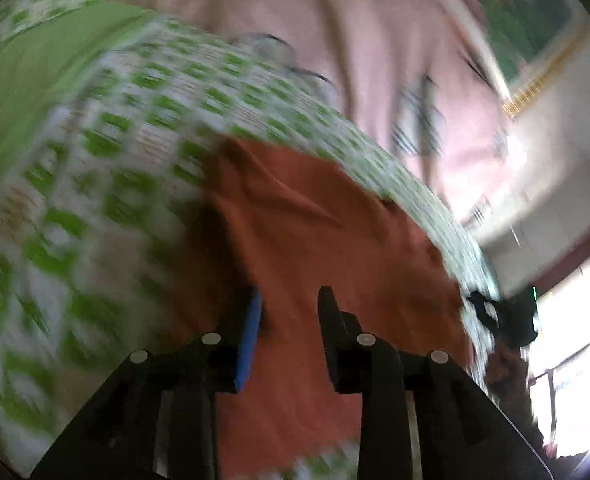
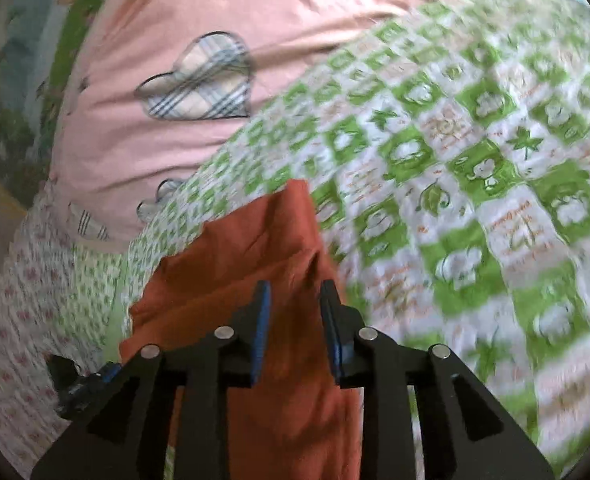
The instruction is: Fold small clothes
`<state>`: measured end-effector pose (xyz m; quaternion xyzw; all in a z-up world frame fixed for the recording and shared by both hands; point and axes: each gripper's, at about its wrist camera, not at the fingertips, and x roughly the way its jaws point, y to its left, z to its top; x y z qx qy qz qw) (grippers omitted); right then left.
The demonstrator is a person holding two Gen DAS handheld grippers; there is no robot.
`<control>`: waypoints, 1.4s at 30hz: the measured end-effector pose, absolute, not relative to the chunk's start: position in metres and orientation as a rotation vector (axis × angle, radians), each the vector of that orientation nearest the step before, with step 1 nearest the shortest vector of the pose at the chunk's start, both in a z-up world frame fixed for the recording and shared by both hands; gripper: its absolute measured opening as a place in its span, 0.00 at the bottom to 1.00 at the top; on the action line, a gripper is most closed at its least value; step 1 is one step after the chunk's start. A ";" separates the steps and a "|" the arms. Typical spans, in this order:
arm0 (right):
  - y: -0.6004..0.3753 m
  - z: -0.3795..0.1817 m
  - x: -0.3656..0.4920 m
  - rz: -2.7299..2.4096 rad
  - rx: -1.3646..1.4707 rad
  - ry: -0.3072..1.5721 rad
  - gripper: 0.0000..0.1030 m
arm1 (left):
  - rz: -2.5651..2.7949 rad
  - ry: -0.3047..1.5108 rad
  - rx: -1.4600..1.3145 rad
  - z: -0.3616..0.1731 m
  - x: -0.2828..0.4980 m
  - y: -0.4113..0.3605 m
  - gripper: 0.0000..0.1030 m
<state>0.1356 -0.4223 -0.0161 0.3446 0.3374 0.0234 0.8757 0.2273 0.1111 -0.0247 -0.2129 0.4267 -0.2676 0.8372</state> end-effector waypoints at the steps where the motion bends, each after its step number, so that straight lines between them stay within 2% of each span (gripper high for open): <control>1: -0.408 -0.015 0.135 0.093 0.692 0.717 0.27 | -0.595 0.911 -0.432 -0.025 0.220 0.100 0.34; 2: -0.388 -0.016 0.137 0.165 0.647 0.756 0.27 | -0.635 0.933 -0.402 -0.028 0.212 0.083 0.39; 7: -0.292 -0.034 0.165 0.319 0.256 0.998 0.27 | -0.658 1.084 -0.209 -0.059 0.215 0.009 0.38; 11: -0.292 -0.029 0.189 0.253 0.133 1.005 0.28 | -0.655 1.091 -0.188 -0.053 0.247 0.008 0.38; 15: -0.325 -0.022 0.224 0.147 0.149 0.975 0.27 | -0.596 1.095 -0.187 -0.046 0.295 0.025 0.35; 19: -0.358 -0.003 0.253 0.014 0.233 0.862 0.27 | -0.508 1.033 -0.195 -0.025 0.339 0.040 0.35; 21: -0.376 0.003 0.262 -0.018 0.317 0.811 0.27 | -0.465 0.992 -0.237 -0.013 0.360 0.051 0.39; 23: -0.389 0.007 0.265 -0.057 0.387 0.773 0.27 | -0.413 0.955 -0.261 -0.003 0.372 0.062 0.52; 26: -0.399 0.010 0.257 -0.076 0.438 0.752 0.28 | -0.377 0.929 -0.320 0.004 0.382 0.082 0.54; 31: -0.395 0.009 0.228 -0.071 0.439 0.750 0.30 | -0.312 0.886 -0.406 0.004 0.362 0.115 0.54; 33: -0.394 0.007 0.216 -0.069 0.449 0.748 0.30 | -0.234 0.856 -0.444 0.007 0.349 0.133 0.60; 38: -0.385 0.010 0.183 -0.050 0.470 0.734 0.31 | -0.205 0.827 -0.529 0.014 0.321 0.167 0.60; 42: -0.374 0.011 0.149 -0.029 0.495 0.716 0.40 | -0.260 0.847 -0.525 0.011 0.275 0.156 0.61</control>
